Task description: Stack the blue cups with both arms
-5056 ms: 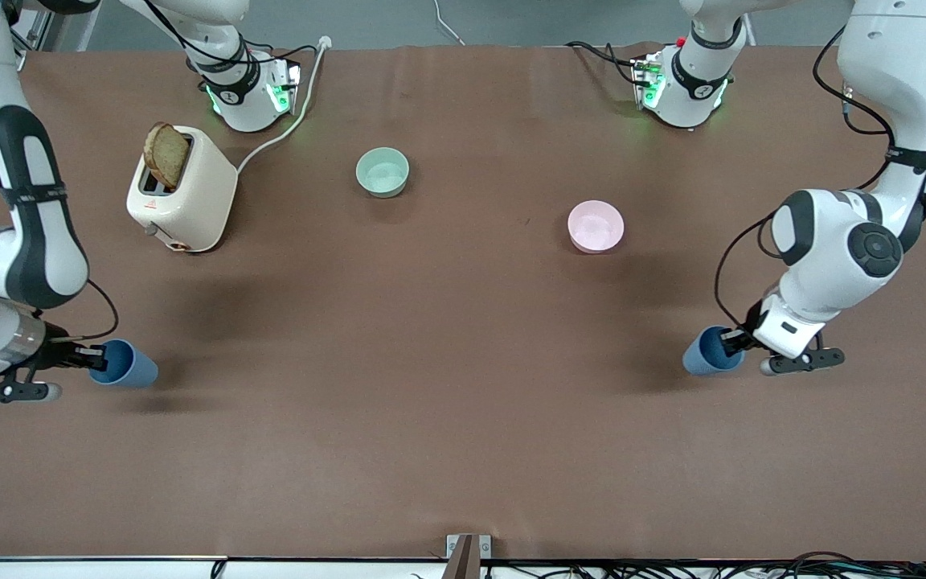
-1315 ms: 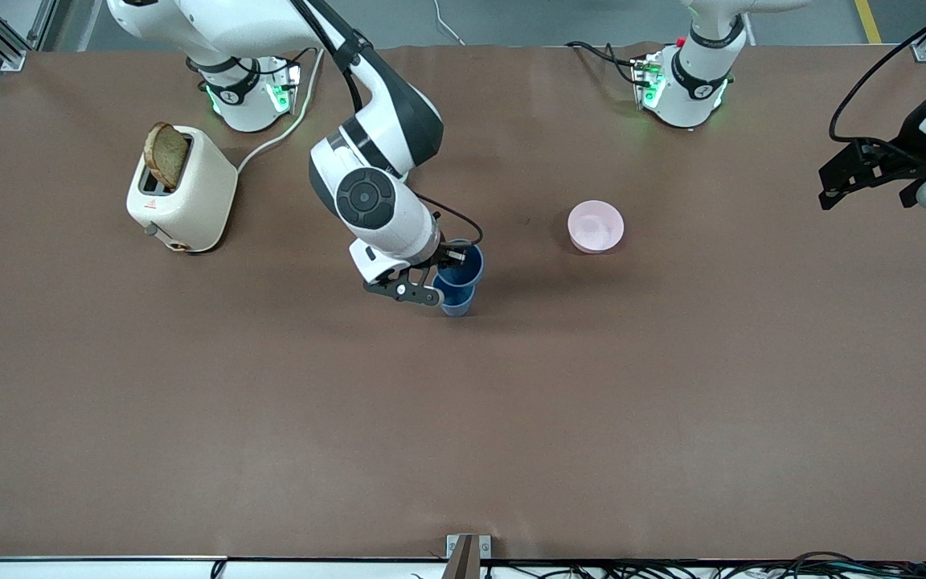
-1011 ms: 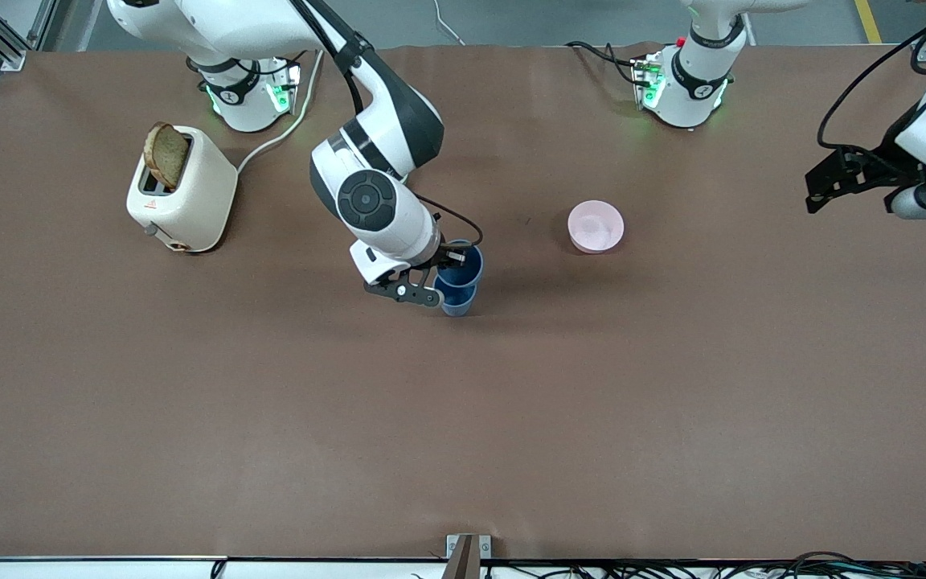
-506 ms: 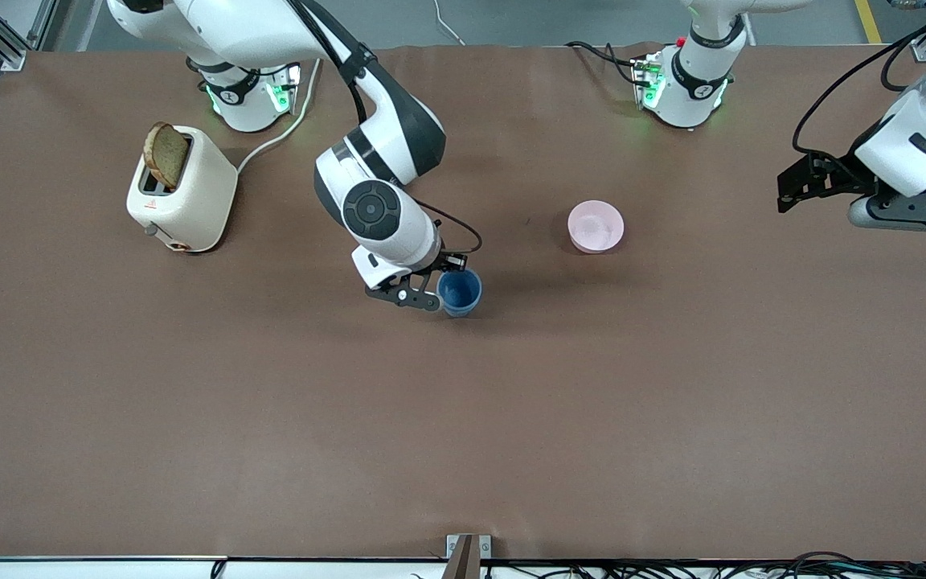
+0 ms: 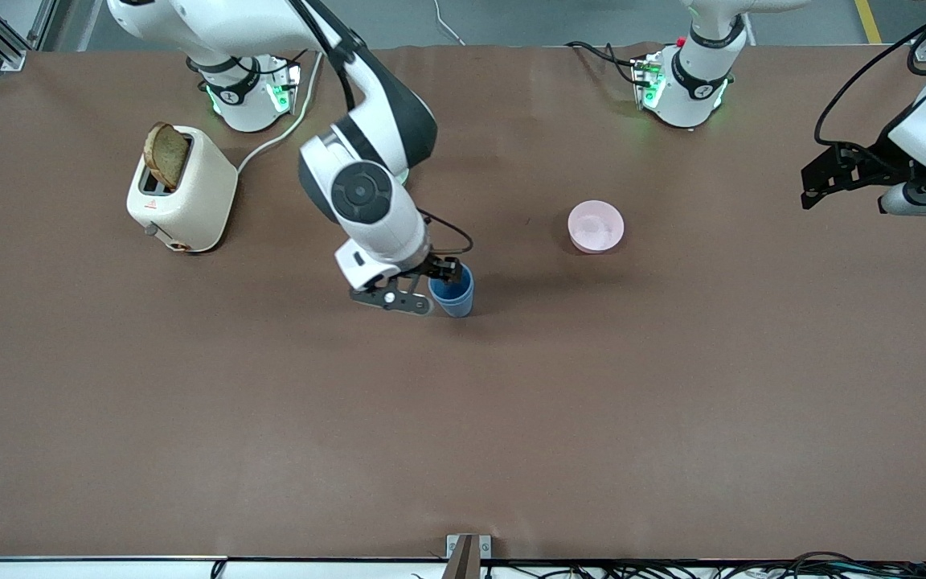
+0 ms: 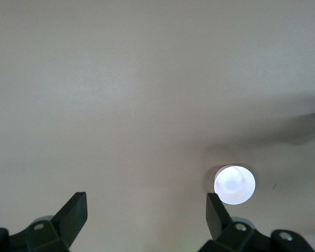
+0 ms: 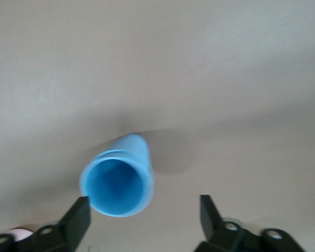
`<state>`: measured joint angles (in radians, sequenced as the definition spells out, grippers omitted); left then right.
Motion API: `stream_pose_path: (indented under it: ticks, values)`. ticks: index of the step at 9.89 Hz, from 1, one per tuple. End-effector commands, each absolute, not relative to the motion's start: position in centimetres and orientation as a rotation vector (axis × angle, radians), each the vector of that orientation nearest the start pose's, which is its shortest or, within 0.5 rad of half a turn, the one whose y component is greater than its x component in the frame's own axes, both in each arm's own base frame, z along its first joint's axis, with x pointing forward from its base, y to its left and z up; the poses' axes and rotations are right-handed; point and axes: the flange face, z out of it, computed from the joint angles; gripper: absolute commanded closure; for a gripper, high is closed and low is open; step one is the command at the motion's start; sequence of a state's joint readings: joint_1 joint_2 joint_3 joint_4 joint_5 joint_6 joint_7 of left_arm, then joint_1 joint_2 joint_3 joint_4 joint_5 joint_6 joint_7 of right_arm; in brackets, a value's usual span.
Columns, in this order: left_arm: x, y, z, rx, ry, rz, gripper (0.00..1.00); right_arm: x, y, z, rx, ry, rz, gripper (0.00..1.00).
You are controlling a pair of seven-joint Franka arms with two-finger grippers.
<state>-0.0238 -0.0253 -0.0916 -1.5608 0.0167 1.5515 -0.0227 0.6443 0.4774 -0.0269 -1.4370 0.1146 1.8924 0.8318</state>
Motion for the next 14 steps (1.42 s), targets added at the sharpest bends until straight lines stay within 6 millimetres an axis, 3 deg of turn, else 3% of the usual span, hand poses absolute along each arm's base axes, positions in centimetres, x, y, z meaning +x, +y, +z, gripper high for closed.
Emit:
stream_pose_path:
  ticks: [1, 3, 5, 7, 8, 9, 11, 13, 14]
  values:
    - [54.6, -5.2, 63.5, -3.105, 0.152, -0.017, 0.00, 56.1, 32.7, 49.1, -3.095, 0.456, 0.111, 0.00]
    - [54.7, -5.3, 63.5, -3.105, 0.152, -0.015, 0.00, 57.8, 23.8, 53.1, -3.095, 0.392, 0.132, 0.00]
    - [54.6, -5.3, 63.6, -3.105, 0.156, -0.019, 0.00, 59.5, 12.8, 56.0, -3.087, 0.380, 0.110, 0.00]
    - [54.1, -5.3, 64.8, -3.104, 0.151, 0.032, 0.00, 59.2, 3.3, 57.9, -3.139, 0.230, 0.124, 0.00]
    - [54.3, -5.5, 64.2, -3.101, 0.155, 0.063, 0.00, 58.5, -0.9, 58.6, -3.133, 0.164, 0.149, 0.00]
    - [54.2, -5.8, 64.2, -3.098, 0.164, 0.065, 0.00, 57.6, -3.4, 59.3, -3.122, 0.151, 0.170, 0.00]
    - [54.2, -6.1, 64.0, -3.095, 0.174, 0.072, 0.00, 55.7, -5.0, 61.1, -3.110, 0.196, 0.202, 0.00]
    - [54.3, -6.0, 64.1, -3.094, 0.171, 0.067, 0.00, 53.6, -7.0, 62.1, -3.096, 0.226, 0.121, 0.00]
    - [54.3, -5.9, 64.1, -3.096, 0.169, 0.070, 0.00, 53.5, -7.5, 62.3, -3.100, 0.156, 0.100, 0.00]
